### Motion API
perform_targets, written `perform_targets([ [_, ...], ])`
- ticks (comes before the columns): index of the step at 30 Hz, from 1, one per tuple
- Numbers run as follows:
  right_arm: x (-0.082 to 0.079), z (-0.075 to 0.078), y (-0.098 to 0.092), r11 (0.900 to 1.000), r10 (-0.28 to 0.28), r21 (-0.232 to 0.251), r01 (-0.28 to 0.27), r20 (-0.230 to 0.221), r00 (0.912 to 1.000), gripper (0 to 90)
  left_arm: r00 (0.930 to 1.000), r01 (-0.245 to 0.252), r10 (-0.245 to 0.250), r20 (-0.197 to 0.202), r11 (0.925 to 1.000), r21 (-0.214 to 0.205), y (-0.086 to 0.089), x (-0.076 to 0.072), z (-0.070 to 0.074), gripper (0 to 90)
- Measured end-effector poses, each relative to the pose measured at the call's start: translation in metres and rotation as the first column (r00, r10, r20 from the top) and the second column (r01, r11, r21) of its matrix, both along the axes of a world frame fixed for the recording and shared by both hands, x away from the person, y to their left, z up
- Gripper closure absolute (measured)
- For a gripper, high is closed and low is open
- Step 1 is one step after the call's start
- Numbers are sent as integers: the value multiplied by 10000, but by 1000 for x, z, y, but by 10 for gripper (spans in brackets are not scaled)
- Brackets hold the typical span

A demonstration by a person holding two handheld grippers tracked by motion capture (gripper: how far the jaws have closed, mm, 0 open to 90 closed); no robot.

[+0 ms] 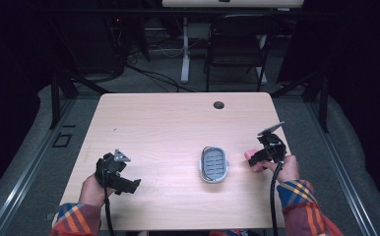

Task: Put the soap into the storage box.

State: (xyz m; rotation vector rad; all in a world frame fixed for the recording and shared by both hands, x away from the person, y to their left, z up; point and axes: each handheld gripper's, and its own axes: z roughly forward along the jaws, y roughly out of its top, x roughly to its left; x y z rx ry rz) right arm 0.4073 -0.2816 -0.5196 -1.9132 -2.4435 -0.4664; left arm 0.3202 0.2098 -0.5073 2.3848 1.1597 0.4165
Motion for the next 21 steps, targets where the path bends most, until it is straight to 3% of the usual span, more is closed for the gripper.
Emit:
perform_targets([
  [7,-1,4,3,9992,184,353,-184,4,9998,367,10000,10,-10,-4,10000,-2,0,0,0,1],
  [13,-3,9,6,9971,-4,756,-18,288,9996,367,10000,28,-28,0,10000,4,0,0,0,1],
  [20,-4,15,8,9957,464,798,-476,169,9988,367,10000,17,-17,-7,10000,3,0,0,0,1],
  [21,-5,15,11,9962,263,817,-288,312,9992,368,10000,20,-20,-11,10000,5,0,0,0,1],
])
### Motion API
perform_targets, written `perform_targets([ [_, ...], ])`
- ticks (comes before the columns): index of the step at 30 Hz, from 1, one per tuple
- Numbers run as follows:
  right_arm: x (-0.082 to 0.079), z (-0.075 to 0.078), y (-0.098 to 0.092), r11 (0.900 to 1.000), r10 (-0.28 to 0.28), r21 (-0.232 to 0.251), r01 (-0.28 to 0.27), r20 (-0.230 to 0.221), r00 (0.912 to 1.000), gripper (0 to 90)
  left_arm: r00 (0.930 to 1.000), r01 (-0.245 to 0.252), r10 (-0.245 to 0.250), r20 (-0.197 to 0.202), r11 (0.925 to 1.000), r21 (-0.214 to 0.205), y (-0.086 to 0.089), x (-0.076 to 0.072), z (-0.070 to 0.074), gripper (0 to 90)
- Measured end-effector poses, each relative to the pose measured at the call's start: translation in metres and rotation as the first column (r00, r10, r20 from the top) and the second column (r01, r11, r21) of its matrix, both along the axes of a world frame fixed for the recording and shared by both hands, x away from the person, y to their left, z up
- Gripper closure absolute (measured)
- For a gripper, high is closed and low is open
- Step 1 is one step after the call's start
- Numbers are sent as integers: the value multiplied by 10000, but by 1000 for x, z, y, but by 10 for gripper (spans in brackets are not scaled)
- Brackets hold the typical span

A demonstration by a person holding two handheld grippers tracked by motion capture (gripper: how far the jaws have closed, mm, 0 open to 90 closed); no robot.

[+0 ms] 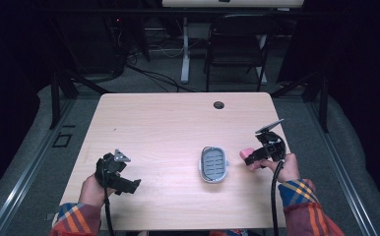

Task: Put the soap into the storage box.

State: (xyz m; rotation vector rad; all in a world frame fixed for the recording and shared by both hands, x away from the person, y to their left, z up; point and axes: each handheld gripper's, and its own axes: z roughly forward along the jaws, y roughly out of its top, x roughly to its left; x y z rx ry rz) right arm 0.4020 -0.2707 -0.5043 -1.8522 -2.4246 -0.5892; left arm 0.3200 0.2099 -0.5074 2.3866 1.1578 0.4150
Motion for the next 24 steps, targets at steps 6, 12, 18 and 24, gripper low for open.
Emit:
perform_targets([
  [6,-1,7,4,9985,442,-317,-441,-1,9990,368,10000,30,-30,-40,10000,21,0,0,0,1],
  [12,-1,11,8,9970,652,-419,-649,56,9979,369,10000,25,-25,-57,10000,40,0,0,0,1],
  [18,-2,13,11,9967,680,-448,-680,4,9977,370,10000,33,-33,-62,10000,57,0,0,0,1],
  [24,-3,16,12,9974,694,-188,-694,3,9976,370,10000,53,-53,-63,10000,60,0,0,0,1],
])
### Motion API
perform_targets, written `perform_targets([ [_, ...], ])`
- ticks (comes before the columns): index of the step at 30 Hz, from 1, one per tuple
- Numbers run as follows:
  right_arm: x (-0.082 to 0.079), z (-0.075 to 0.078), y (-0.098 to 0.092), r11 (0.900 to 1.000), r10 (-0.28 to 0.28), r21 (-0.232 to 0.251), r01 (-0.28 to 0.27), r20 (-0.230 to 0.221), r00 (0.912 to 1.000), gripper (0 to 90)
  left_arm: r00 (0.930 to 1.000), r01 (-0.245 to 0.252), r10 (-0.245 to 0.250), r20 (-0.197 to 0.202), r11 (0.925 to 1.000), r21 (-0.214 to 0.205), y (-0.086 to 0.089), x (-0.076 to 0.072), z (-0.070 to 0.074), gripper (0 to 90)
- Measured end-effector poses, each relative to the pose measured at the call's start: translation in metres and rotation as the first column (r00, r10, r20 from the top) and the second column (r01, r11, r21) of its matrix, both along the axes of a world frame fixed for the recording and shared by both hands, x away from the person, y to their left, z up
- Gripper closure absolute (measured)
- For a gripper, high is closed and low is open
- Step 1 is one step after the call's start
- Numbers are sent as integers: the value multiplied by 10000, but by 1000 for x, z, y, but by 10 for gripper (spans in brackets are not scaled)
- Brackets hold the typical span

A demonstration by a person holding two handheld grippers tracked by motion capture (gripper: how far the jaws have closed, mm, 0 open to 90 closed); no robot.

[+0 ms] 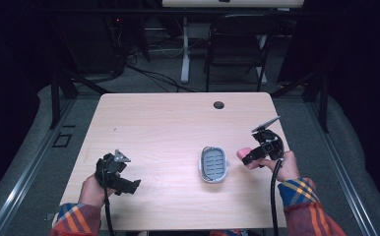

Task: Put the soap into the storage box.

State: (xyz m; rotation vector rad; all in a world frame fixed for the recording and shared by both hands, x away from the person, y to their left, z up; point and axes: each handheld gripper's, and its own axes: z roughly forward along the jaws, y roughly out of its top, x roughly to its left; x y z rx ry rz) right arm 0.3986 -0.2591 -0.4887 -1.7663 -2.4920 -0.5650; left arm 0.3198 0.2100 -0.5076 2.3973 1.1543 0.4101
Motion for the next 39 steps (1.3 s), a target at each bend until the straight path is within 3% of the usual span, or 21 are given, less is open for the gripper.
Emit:
perform_targets([
  [25,5,11,22,9988,432,228,-434,73,9990,371,10000,-10,10,-3,10000,-37,0,0,0,1],
  [35,10,16,37,9968,737,319,-739,91,9972,372,10000,24,-24,-28,10000,-37,0,0,0,1],
  [39,14,20,44,9935,1133,112,-1132,-22,9936,372,10000,37,-37,-25,10000,-35,0,0,0,1],
])
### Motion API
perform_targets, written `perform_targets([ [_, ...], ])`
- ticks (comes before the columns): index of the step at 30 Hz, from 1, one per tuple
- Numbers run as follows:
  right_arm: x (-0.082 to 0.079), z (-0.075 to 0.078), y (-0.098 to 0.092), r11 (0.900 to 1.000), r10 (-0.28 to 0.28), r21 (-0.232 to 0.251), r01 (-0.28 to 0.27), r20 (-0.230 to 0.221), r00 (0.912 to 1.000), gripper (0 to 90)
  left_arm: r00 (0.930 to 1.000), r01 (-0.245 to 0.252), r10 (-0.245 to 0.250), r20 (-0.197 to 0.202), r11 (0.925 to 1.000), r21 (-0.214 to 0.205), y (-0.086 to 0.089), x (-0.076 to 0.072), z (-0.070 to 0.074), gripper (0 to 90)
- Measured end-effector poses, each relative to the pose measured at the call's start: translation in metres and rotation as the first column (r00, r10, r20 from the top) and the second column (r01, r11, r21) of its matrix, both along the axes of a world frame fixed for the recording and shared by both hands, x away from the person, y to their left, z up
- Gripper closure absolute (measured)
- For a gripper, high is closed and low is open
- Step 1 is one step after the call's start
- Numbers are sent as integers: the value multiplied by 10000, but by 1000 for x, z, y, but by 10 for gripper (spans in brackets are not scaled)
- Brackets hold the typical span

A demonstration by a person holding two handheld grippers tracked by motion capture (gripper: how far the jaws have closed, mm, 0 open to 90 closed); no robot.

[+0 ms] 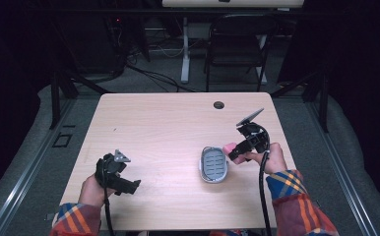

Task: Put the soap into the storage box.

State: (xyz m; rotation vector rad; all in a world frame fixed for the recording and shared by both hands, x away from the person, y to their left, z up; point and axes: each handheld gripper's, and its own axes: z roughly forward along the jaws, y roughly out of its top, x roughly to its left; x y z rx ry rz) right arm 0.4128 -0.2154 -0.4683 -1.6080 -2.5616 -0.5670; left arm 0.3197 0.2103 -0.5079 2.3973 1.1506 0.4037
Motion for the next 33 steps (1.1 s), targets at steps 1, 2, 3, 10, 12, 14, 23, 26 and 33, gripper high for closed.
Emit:
perform_targets([
  [1,0,0,3,10000,-30,-15,30,1,10000,371,10000,0,0,-1,10000,1,0,0,0,1],
  [2,1,0,6,10000,-90,0,90,77,9999,372,10000,1,-1,1,10000,2,0,0,0,1],
  [3,3,1,10,10000,58,-62,-58,11,10000,372,10000,5,-5,-1,10000,0,0,0,0,1],
  [10,8,-2,25,9990,324,-312,-326,-51,9995,372,10000,42,-42,-5,10000,22,0,0,0,1],
  [12,9,-3,28,9989,311,-363,-312,-37,9995,371,10000,46,-46,-7,10000,21,0,0,0,1],
  [14,10,-4,32,9975,452,-532,-459,-135,9989,371,10000,47,-47,-7,10000,25,0,0,0,1],
  [23,11,-9,52,9950,579,-810,-583,-70,9983,371,10000,64,-64,29,10000,61,-1,0,0,1],
  [26,12,-10,61,9889,765,-1268,-775,-129,9970,371,10000,76,-76,23,10000,55,-1,0,-1,1],
  [33,9,-13,76,9802,763,-1832,-747,19,9971,371,9999,109,-109,-9,9999,41,-1,0,-1,2],
])
